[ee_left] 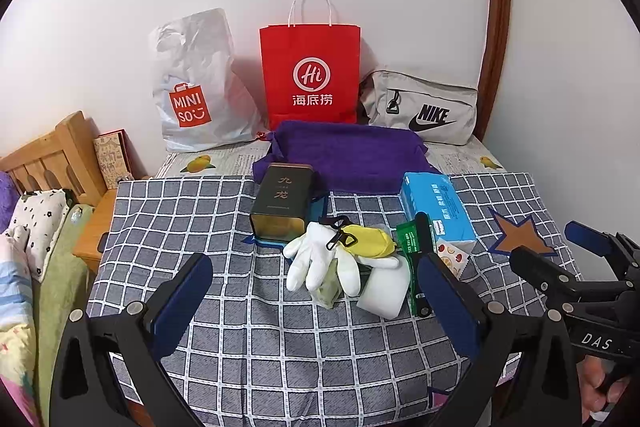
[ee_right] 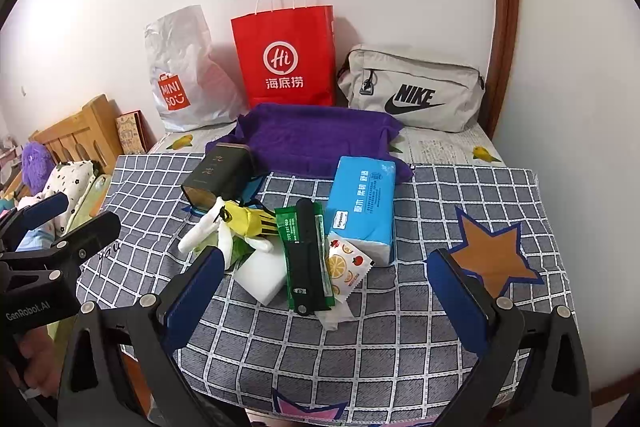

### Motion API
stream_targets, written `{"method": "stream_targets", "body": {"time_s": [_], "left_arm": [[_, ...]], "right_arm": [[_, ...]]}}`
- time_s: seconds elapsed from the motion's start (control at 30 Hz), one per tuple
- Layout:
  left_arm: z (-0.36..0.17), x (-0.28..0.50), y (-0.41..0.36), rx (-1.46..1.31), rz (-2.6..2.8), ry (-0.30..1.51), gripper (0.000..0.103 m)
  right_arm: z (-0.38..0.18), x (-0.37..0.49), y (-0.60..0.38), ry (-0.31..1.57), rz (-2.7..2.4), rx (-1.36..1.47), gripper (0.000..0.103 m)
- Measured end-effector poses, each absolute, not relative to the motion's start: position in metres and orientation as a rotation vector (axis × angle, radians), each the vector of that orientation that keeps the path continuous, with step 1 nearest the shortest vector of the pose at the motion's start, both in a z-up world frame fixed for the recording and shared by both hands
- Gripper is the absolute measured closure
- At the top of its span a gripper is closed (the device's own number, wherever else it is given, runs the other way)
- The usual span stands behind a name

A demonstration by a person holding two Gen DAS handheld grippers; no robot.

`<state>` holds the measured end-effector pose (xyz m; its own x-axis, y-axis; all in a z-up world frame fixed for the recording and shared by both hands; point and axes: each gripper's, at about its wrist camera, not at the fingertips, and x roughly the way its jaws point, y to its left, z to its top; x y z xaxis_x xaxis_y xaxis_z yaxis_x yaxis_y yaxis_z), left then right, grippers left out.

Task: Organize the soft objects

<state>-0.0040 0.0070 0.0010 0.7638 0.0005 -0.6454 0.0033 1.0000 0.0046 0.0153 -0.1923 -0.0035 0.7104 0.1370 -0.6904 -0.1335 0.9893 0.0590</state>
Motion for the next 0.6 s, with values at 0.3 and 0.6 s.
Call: {"method": "stream_targets", "body": {"time_s": [0.3, 0.6], "left_arm": [[0.0005, -0.0052, 0.006, 0.004, 0.0, 0.7, 0.0], [-0.0006, -0.0085, 0.0044, 0.005, -0.001, 0.701, 0.0]], "right_arm": [[-0.0031, 0.0161, -0.1907, 0.772, 0.149, 0.005, 0.002], [-0.0051, 0.0148, -0.1889, 0.772, 0.153, 0.004, 0.002]]}}
